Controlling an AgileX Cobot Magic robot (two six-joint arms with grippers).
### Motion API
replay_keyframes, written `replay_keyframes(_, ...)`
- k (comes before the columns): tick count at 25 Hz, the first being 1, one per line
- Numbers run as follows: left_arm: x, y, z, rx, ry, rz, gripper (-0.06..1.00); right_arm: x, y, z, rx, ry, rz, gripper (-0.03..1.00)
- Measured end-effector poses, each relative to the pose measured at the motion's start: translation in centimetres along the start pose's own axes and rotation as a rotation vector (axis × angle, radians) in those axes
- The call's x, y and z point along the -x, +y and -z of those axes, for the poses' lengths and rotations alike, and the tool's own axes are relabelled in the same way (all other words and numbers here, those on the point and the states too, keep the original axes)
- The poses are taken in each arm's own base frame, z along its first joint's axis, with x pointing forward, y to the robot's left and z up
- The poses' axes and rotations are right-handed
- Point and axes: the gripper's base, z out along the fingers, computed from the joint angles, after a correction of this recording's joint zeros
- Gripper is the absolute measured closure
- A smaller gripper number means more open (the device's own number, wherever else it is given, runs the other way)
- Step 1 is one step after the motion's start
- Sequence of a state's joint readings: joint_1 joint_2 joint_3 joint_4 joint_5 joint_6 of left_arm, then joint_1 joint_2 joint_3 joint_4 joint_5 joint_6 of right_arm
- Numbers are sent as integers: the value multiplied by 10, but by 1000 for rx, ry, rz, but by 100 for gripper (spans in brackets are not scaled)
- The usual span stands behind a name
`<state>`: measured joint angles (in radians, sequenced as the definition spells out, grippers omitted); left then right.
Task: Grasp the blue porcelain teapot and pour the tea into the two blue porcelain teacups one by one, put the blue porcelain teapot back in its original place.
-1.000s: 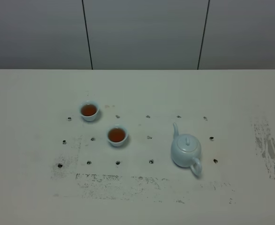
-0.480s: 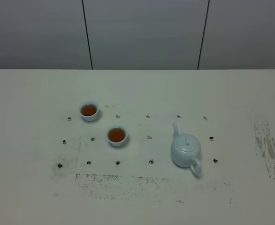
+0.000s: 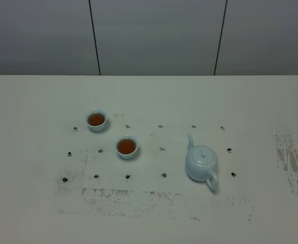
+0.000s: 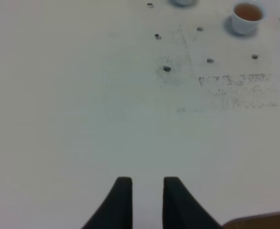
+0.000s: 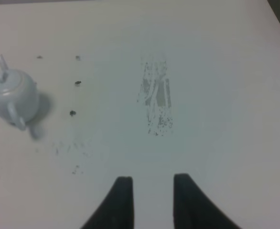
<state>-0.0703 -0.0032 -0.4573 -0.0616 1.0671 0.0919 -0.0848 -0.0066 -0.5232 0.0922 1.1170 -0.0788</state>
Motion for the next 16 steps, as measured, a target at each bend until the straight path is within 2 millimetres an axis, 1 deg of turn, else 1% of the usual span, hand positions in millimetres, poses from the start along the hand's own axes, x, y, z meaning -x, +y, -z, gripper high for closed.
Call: replay_keyframes(16,0,0,0,0,0,0,72,0,0,0,0,0,0,75)
